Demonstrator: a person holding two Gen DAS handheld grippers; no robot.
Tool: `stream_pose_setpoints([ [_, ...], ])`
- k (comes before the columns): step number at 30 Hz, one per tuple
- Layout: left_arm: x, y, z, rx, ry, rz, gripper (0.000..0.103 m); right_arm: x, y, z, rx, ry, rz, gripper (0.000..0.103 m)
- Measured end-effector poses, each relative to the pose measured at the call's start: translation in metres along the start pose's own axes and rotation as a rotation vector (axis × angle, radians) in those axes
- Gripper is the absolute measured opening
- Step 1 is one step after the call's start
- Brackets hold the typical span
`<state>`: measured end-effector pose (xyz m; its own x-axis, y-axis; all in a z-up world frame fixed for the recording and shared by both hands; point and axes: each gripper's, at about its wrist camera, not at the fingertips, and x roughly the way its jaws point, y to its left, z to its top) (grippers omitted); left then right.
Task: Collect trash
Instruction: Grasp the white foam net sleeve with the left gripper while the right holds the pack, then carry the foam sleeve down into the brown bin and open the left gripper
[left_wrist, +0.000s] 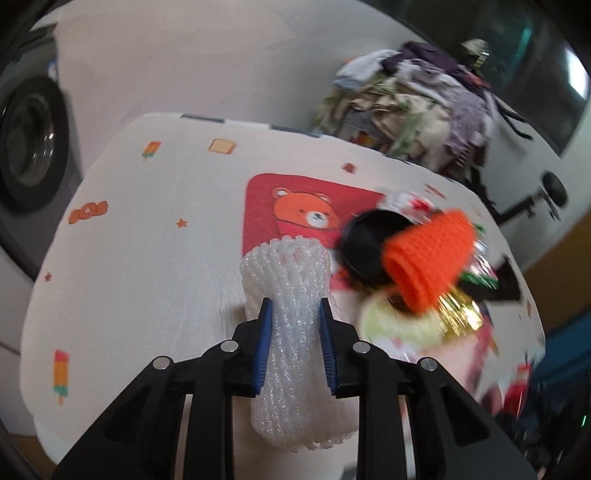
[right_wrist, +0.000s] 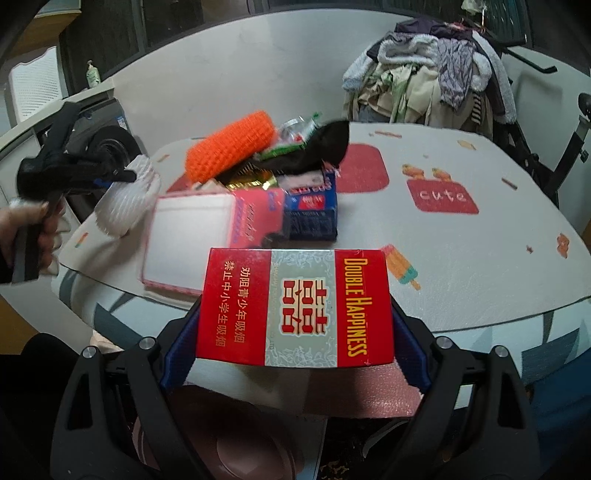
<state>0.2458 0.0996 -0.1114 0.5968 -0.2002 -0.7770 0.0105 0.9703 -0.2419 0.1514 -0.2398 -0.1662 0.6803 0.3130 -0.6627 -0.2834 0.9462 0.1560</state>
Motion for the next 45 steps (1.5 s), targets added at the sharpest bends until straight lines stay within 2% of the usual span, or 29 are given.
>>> stream_pose_setpoints([
  [8, -0.069, -0.037, -0.079, 0.166, -0.003, -0.129, 0.024, -0.032, 0.013, -0.003, -0.002, -0.033, 0.011, 0.088],
  [12, -0.087, -0.069, -0.135, 0.349, 0.049, -0.213, 0.024, -0.045, 0.018, -0.010, -0.013, -0.041, 0.004, 0.088],
  [16, -0.079, -0.093, -0.182, 0.471, 0.153, -0.261, 0.024, -0.054, 0.019, -0.018, -0.010, -0.037, -0.006, 0.088],
  [19, -0.067, -0.105, -0.205, 0.522, 0.217, -0.277, 0.024, -0.060, 0.017, -0.022, -0.009, -0.037, -0.016, 0.088],
  [24, -0.039, -0.119, -0.225, 0.537, 0.274, -0.281, 0.025, -0.066, 0.014, -0.026, -0.004, -0.036, -0.031, 0.088],
  [29, -0.015, -0.132, -0.237, 0.538, 0.326, -0.329, 0.030, -0.069, 0.010, -0.029, -0.006, -0.031, -0.043, 0.088],
  [30, -0.013, -0.134, -0.240, 0.549, 0.325, -0.327, 0.037, -0.069, 0.010, -0.029, -0.004, -0.029, -0.044, 0.088],
  [31, -0.012, -0.136, -0.242, 0.556, 0.323, -0.332, 0.049, -0.068, 0.009, -0.030, 0.000, -0.026, -0.044, 0.088],
  [33, -0.016, -0.139, -0.242, 0.559, 0.302, -0.331, 0.060, -0.067, 0.008, -0.031, 0.006, -0.022, -0.043, 0.088],
  [38, -0.034, -0.129, -0.228, 0.516, 0.225, -0.331, 0.068, -0.065, 0.012, -0.032, -0.004, -0.019, -0.039, 0.088],
  [42, -0.059, -0.105, -0.213, 0.420, 0.105, -0.303, 0.078, -0.063, 0.015, -0.035, -0.007, -0.010, -0.030, 0.088],
  [45, -0.080, -0.089, -0.211, 0.381, 0.001, -0.239, 0.086, -0.059, 0.020, -0.037, -0.015, 0.005, -0.018, 0.088],
])
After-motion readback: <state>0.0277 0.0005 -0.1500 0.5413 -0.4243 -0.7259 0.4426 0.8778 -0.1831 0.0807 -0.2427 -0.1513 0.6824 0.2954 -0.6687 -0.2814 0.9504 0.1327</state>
